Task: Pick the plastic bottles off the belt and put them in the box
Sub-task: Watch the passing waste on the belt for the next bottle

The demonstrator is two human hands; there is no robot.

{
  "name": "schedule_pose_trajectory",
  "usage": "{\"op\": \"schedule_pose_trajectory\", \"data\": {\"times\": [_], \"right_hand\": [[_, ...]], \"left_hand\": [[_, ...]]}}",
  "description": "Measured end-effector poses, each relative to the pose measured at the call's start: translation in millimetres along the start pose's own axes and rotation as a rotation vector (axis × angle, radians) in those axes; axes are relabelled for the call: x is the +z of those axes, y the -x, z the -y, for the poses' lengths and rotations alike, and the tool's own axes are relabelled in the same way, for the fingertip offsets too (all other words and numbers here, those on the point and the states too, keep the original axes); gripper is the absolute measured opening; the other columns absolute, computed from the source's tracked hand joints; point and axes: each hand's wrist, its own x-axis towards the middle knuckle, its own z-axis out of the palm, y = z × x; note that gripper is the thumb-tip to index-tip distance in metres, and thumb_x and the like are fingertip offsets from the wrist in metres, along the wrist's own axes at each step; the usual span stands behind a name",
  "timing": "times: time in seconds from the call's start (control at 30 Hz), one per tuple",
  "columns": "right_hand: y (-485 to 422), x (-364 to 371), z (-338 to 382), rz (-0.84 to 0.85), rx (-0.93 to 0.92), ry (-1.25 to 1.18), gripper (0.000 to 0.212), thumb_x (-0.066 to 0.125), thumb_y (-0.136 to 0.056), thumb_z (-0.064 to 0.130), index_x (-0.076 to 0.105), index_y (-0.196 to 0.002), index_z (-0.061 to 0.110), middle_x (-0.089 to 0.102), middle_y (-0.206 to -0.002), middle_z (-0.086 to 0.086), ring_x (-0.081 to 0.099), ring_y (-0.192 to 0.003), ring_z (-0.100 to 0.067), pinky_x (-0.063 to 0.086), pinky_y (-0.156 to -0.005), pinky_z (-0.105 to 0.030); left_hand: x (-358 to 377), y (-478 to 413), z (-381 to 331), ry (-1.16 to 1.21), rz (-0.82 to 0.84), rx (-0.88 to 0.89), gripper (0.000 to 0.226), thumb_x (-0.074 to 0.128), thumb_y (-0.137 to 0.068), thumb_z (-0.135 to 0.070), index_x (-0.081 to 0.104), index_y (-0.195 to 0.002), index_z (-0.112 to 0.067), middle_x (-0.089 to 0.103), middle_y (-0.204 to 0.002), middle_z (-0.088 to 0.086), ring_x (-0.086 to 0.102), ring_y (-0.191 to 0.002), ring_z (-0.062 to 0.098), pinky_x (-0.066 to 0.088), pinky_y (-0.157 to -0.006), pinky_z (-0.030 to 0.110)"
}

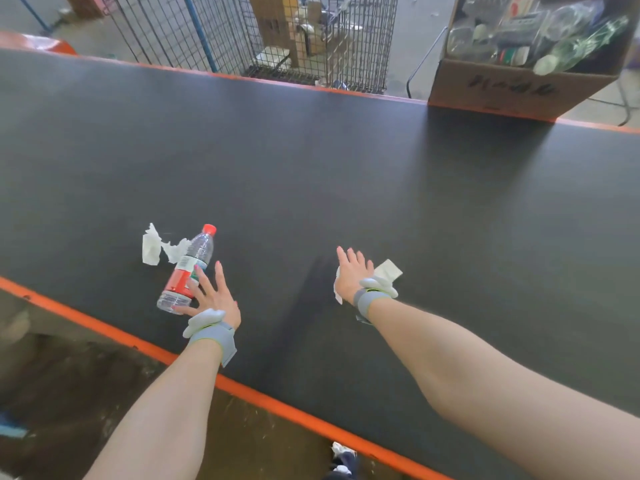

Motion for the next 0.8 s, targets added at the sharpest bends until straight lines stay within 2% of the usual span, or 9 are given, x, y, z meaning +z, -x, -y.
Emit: {"op": "schedule_pose_trajectory", "data": {"times": [0.17, 0.23, 0.3, 0.47, 0.6, 0.67, 0.7, 0.77, 0.8], "right_hand": [[-4, 1, 1, 0.053, -0.084, -0.039, 0.075, 0.051, -0.093, 0.018, 0.009, -0.154, 0.024, 0.013, -0.16, -0.005, 0.005, -0.149, -0.023, 0.008, -0.12, -0.042], [-7, -2, -5, 0.082, -0.094, -0.072, 0.074, 0.05, -0.093, 0.018, 0.01, -0.154, 0.024, 0.015, -0.16, -0.005, 0.005, -0.149, -0.023, 0.007, -0.12, -0.041], [-11, -5, -9, 0.101, -0.107, -0.092, 0.074, 0.05, -0.093, 0.019, 0.009, -0.154, 0.025, 0.016, -0.16, -0.005, 0.006, -0.149, -0.023, 0.008, -0.12, -0.041], [-20, -28, -44, 0.091, -0.057, -0.108, 0.073, 0.05, -0.091, 0.019, 0.012, -0.154, 0.024, 0.027, -0.154, -0.005, 0.015, -0.146, -0.024, 0.013, -0.119, -0.041], [-31, -59, -84, 0.061, 0.016, -0.115, 0.072, 0.051, -0.09, 0.021, 0.015, -0.152, 0.025, 0.036, -0.147, -0.004, 0.025, -0.14, -0.024, 0.02, -0.115, -0.039], [-38, -79, -110, 0.031, 0.069, -0.119, 0.07, 0.051, -0.091, 0.023, 0.017, -0.152, 0.025, 0.038, -0.145, -0.005, 0.028, -0.138, -0.024, 0.024, -0.113, -0.038], [-42, -90, -124, 0.018, 0.099, -0.125, 0.07, 0.051, -0.091, 0.023, 0.017, -0.152, 0.025, 0.039, -0.144, -0.005, 0.03, -0.137, -0.024, 0.025, -0.112, -0.038], [-50, -113, -155, -0.006, 0.163, -0.136, 0.068, 0.051, -0.091, 0.022, 0.018, -0.151, 0.024, 0.04, -0.143, -0.007, 0.033, -0.136, -0.026, 0.027, -0.111, -0.039], [-54, -123, -168, -0.018, 0.192, -0.141, 0.068, 0.052, -0.091, 0.022, 0.019, -0.151, 0.023, 0.041, -0.143, -0.007, 0.033, -0.135, -0.026, 0.027, -0.111, -0.039]], "left_hand": [[14, -8, -8, 0.095, 0.07, -0.147, 0.091, 0.056, -0.093, -0.01, -0.01, -0.152, -0.03, -0.01, -0.157, 0.021, 0.008, -0.143, 0.044, 0.02, -0.107, 0.069], [19, -17, -15, 0.12, 0.182, -0.164, 0.09, 0.055, -0.092, -0.01, -0.01, -0.152, -0.025, 0.004, -0.155, 0.028, 0.022, -0.138, 0.045, 0.021, -0.113, 0.059], [18, -21, -20, 0.143, 0.246, -0.173, 0.091, 0.059, -0.088, -0.013, -0.005, -0.152, -0.02, 0.027, -0.145, 0.028, 0.036, -0.13, 0.041, 0.027, -0.112, 0.05], [0, -24, -75, 0.241, 0.182, 0.083, 0.079, 0.061, -0.087, -0.028, 0.01, -0.148, -0.027, 0.048, -0.129, 0.016, 0.051, -0.113, 0.036, 0.042, -0.098, 0.045], [-31, -18, -155, 0.542, 0.328, 0.147, 0.074, 0.055, -0.092, -0.028, 0.009, -0.15, -0.029, 0.041, -0.131, 0.021, 0.048, -0.117, 0.041, 0.04, -0.102, 0.048], [-50, -12, -201, 0.704, 0.386, 0.173, 0.07, 0.055, -0.093, -0.031, 0.013, -0.149, -0.03, 0.04, -0.132, 0.018, 0.046, -0.119, 0.041, 0.048, -0.094, 0.053], [-61, -11, -223, 0.783, 0.409, 0.177, 0.069, 0.055, -0.092, -0.032, 0.014, -0.148, -0.032, 0.041, -0.133, 0.016, 0.046, -0.119, 0.04, 0.053, -0.083, 0.052], [-82, -10, -272, 0.938, 0.464, 0.172, 0.065, 0.055, -0.092, -0.032, 0.019, -0.146, -0.035, 0.042, -0.133, 0.011, 0.048, -0.119, 0.037, 0.056, -0.06, 0.043], [-93, -8, -296, 1.008, 0.48, 0.171, 0.063, 0.056, -0.092, -0.031, 0.022, -0.145, -0.035, 0.043, -0.134, 0.009, 0.049, -0.119, 0.036, 0.056, -0.056, 0.04]]}}
